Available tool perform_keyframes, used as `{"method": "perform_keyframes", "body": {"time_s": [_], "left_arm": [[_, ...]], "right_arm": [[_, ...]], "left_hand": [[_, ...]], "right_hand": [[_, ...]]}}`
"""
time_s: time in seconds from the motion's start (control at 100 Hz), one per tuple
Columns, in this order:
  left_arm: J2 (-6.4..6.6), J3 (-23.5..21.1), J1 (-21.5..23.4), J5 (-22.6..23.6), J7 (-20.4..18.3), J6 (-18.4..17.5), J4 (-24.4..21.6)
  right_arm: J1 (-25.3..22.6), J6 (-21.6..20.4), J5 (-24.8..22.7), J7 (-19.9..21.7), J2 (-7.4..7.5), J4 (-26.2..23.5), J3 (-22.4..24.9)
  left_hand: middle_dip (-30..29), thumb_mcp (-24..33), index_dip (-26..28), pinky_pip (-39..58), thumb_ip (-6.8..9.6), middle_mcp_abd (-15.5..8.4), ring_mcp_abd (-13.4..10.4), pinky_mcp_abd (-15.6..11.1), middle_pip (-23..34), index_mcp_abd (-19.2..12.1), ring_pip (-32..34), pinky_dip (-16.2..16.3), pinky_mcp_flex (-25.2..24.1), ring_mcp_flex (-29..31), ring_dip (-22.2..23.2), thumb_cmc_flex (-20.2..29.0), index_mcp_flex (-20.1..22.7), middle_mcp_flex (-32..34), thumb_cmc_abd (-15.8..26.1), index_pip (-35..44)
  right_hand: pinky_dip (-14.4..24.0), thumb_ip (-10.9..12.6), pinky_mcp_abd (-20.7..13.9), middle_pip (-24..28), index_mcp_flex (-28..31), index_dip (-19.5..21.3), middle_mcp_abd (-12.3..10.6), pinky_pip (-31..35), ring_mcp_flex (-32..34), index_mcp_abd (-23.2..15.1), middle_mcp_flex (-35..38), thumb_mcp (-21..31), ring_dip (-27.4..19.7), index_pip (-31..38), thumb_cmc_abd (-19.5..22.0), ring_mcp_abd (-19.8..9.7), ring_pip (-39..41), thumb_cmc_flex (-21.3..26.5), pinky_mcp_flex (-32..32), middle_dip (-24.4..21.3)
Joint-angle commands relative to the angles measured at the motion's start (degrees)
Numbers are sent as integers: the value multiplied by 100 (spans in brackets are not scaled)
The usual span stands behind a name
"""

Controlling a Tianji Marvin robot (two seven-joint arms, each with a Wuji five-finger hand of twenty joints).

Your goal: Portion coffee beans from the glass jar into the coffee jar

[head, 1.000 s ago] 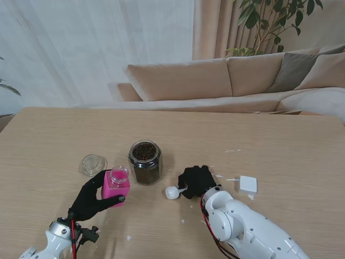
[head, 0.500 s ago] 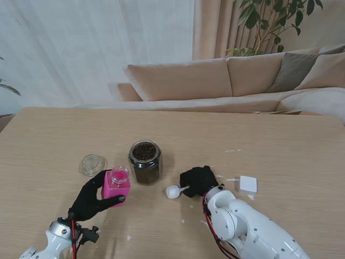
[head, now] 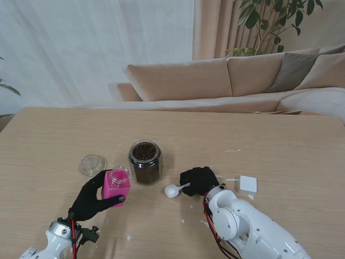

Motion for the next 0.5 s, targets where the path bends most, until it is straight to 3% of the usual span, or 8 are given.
{"method": "perform_keyframes", "body": {"time_s": [0.0, 0.33, 0.49], "left_arm": [[-31, 19, 28, -5, -89, 4, -32], [-33, 20, 15, 15, -73, -13, -12], [-34, 14, 14, 15, -73, -21, -8]], "right_arm": [[-59, -25, 17, 154, 6, -88, 8], [-85, -168, 202, 431, 36, -237, 102], [-75, -162, 266, 380, 14, -229, 99]], "left_hand": [[95, 967, 253, -57, 174, -487, -96, -98, 666, -680, -29, -35, -55, -109, 45, 691, 269, 126, 765, 695], [94, 967, 260, -47, 175, -487, -94, -92, 671, -675, -25, -30, -51, -104, 47, 687, 269, 132, 765, 696], [96, 962, 269, -39, 175, -478, -90, -84, 676, -676, -19, -25, -45, -93, 49, 688, 272, 141, 757, 707]], "right_hand": [[20, -182, 125, -4, 78, -147, 41, 155, 196, 124, 145, -80, 114, -6, 193, 6, 106, 121, 34, -15], [66, 155, 128, 19, -75, -288, 271, 309, 132, 665, -2, -38, 156, -55, 826, 90, 221, 232, 28, -70], [362, 182, 166, 681, -188, 517, 494, 834, 173, 761, -103, -151, 489, 93, 945, 176, 901, 343, 214, 344]]}}
